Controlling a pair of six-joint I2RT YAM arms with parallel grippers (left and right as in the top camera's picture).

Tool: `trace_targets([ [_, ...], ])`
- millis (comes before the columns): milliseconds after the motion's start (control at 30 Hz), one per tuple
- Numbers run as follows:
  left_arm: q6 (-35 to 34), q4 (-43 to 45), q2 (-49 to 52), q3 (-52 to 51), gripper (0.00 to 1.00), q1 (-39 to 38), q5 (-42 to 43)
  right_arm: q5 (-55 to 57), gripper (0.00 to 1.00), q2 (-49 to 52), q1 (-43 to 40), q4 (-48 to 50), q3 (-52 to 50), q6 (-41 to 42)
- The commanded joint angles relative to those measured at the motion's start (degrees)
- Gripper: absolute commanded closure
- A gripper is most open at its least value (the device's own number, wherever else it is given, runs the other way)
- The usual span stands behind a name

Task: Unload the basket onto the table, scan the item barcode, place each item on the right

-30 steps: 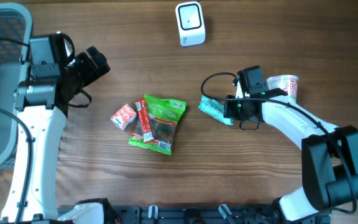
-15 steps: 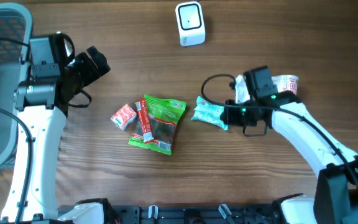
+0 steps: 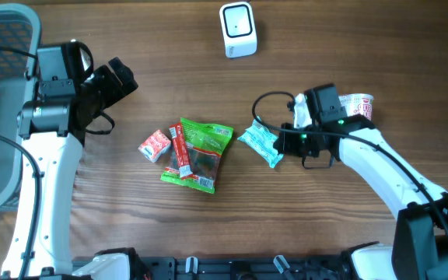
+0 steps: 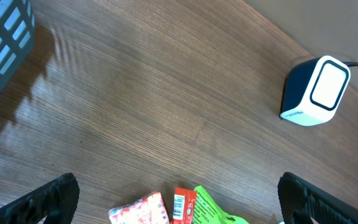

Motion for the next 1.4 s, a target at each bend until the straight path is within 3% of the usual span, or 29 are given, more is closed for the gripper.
trace_targets([
  [0,0.24,0.13,0.04,0.33,0.0,0.22,-0.52,-2.73,0.96,0.04,0.09,-0.2,0.85,-0.85],
  [267,0.24,0.13,0.04,0.33,0.0,0.22,-0.5,-1.86,0.95,7.39,3.19,7.45,-3.37,-0.76],
  [400,0.24,0.13,0.04,0.33,0.0,0.22,-0.5,1.2,0.95,13.0,2.91,4.94,-3.63,-3.37],
  [467,0.24,0.13,0.04,0.33,0.0,0.22,-0.52,0.52,0.9,11.32,0.81,1.68,-1.07,-4.28],
  [500,0.24,0.13,0.04,0.33,0.0,0.22,-0.5,-1.49,0.85,10.29,0.11,0.31,0.72,-6.88],
  [633,0.24,0.13,0.04,0.33,0.0,0.22,-0.5,-5.73,0.38,3.89,-0.46,-8.04,10.8,-14.23],
  [767,0.24,0.13,0.04,0.33,0.0,0.22,-0.5,7.45,0.16,1.99,-0.46,-14.25,11.02,-14.1],
  [900,0.24,0.13,0.04,0.33,0.0,0.22,-0.5,9.84,0.14,2.34,-0.46,-14.05,7.06,-14.01],
  [1000,0.24,0.13,0.04,0.33,0.0,0.22,-0.52,16.31,0.16,2.4,-0.48,-6.25,1.01,-8.52],
  [1167,0.24,0.13,0.04,0.33,0.0,0.22,-0.5,15.8,0.24,2.49,-0.46,4.9,-5.66,-2.01],
  [1333,0.24,0.13,0.04,0.33,0.0,0.22,-0.5,15.37,0.26,2.54,-0.46,15.98,-13.33,0.9],
  [1367,0.24,0.13,0.07,0.33,0.0,0.22,-0.52,15.28,0.34,2.54,-0.46,18.21,-14.58,0.96],
])
